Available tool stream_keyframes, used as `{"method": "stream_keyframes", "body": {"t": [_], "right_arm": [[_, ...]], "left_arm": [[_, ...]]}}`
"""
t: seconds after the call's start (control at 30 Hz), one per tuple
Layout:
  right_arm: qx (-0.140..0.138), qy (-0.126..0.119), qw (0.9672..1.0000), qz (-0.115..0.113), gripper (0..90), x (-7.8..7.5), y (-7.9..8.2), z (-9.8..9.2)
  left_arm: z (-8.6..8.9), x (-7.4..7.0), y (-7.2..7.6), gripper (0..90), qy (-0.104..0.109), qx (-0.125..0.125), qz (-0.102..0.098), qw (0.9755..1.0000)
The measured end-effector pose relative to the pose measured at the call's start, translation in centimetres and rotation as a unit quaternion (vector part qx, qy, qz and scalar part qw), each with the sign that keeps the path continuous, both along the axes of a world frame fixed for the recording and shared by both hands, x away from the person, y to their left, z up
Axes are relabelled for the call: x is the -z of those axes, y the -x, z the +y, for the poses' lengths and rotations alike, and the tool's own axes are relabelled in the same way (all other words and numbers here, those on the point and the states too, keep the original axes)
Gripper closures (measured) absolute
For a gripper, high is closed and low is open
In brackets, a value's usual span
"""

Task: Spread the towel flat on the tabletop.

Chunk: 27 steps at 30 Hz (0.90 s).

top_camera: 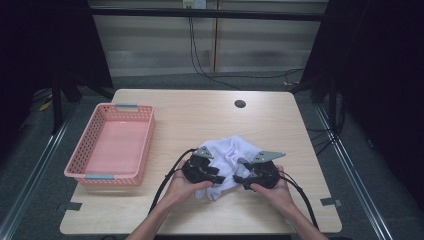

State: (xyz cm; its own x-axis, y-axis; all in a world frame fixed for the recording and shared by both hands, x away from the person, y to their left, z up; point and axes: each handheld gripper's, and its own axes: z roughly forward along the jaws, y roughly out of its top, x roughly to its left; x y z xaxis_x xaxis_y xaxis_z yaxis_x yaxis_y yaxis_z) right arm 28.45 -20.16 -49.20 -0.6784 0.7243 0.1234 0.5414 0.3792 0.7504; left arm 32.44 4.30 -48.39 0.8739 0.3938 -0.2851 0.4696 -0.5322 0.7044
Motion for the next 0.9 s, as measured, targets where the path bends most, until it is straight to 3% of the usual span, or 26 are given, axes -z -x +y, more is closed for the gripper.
{"method": "stream_keyframes", "body": {"t": [0.03,0.07,0.1,0.2,0.3,0.4,0.47,0.6,0.67,0.7,0.8,0.9], "right_arm": [[-0.001,0.004,1.0,0.004,40.9,0.1,0.0,0.3],[-0.005,0.009,0.9999,0.011,52.5,0.3,-0.1,0.4],[-0.003,0.014,0.9998,0.015,58.1,0.5,-0.1,0.6],[-0.002,0.003,0.9997,0.023,69.9,0.1,-0.2,0.5],[-0.008,-0.03,0.9993,0.023,74.3,-0.5,-0.2,-0.2],[0.003,-0.036,0.9991,0.023,75.5,-1.1,-0.2,-1.1],[0.004,-0.04,0.9989,0.025,76.5,-1.4,-0.2,-1.7],[0.005,-0.081,0.9966,0.015,74.9,-2.7,0.0,-3.4],[0.005,-0.097,0.9951,0.017,75.1,-3.3,-0.1,-4.1],[0.004,-0.096,0.9952,0.018,75.0,-3.4,-0.1,-4.3],[0.005,-0.091,0.9954,0.029,74.6,-3.1,-0.2,-4.4],[-0.001,-0.091,0.9953,0.034,72.5,-2.8,-0.3,-4.1]], "left_arm": [[0.2,0.0,-0.1,71.8,0.011,0.002,0.006,0.9999],[0.5,-0.1,-0.3,76.7,0.025,0.004,0.016,0.9995],[0.7,-0.3,-0.3,82.4,0.03,0.001,0.01,0.9995],[1.1,-0.9,-0.4,87.7,0.031,-0.003,0.001,0.9995],[1.8,-1.5,-0.6,88.1,0.05,-0.02,0.001,0.9985],[3.2,-2.5,-1.1,88.4,0.08,-0.036,0.002,0.9961],[4.3,-3.2,-1.3,88.6,0.087,-0.051,-0.005,0.9949],[6.3,-3.8,-1.9,88.2,0.117,-0.089,-0.003,0.9892],[6.4,-3.5,-2.2,80.7,0.109,-0.094,0.006,0.9895],[6.1,-3.2,-2.2,70.1,0.107,-0.092,0.009,0.9899],[4.2,-2.6,-1.7,44.6,0.081,-0.053,-0.004,0.9953],[2.1,-1.7,-1.6,29.1,0.061,-0.033,0.0,0.9976]]}}
